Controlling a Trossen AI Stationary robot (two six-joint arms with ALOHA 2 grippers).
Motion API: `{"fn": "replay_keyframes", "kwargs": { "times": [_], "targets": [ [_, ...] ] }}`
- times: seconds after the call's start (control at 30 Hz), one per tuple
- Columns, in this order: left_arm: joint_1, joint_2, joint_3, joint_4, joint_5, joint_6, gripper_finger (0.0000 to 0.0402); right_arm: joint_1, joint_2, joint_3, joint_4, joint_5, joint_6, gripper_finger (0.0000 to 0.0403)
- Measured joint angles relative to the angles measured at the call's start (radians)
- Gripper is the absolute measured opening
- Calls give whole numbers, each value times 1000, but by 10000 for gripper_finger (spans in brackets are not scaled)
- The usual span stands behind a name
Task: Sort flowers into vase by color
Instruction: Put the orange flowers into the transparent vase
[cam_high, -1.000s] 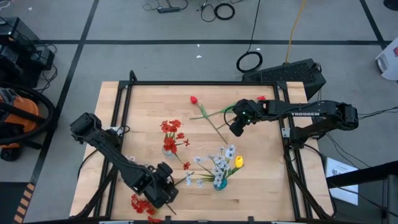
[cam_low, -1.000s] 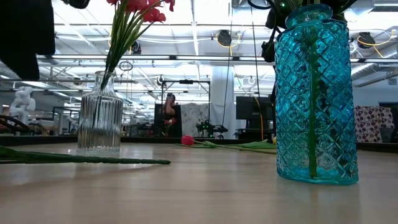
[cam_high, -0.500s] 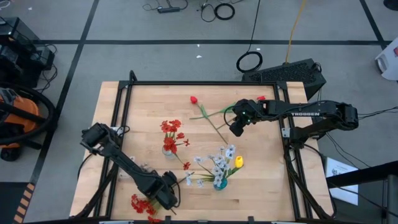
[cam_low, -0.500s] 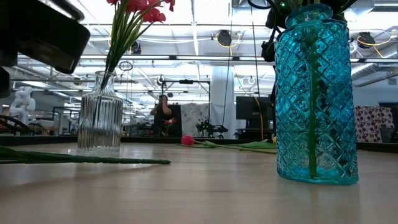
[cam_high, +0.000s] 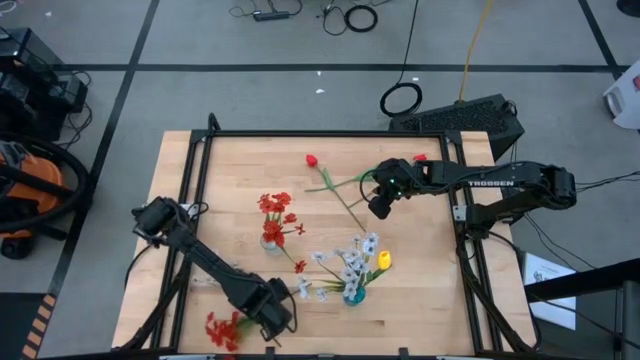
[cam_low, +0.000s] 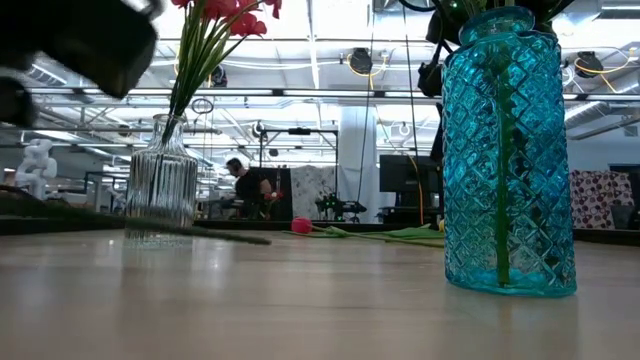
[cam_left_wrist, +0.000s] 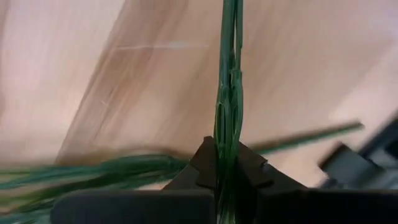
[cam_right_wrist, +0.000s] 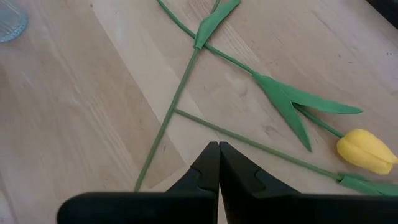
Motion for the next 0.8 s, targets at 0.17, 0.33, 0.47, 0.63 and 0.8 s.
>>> {"fn": "replay_keyframes", "kwargs": {
  "times": [0.17, 0.33, 0.47, 0.63, 0.8],
  "targets": [
    [13, -1, 135, -209, 45, 119, 18, 0, 0, 0, -3, 0, 0, 0],
    [24, -1, 271, -373, 36, 219, 17, 0, 0, 0, -5, -2, 0, 0],
    [16, -12, 369, -527, 38, 242, 16, 0, 0, 0, -17, -5, 0, 0],
    [11, -119, 424, -580, -45, 156, 16, 0, 0, 0, -23, -5, 0, 0],
    [18, -287, 435, -584, -287, -2, 15, 1, 0, 0, -24, -8, 21, 0]
  ]
}}
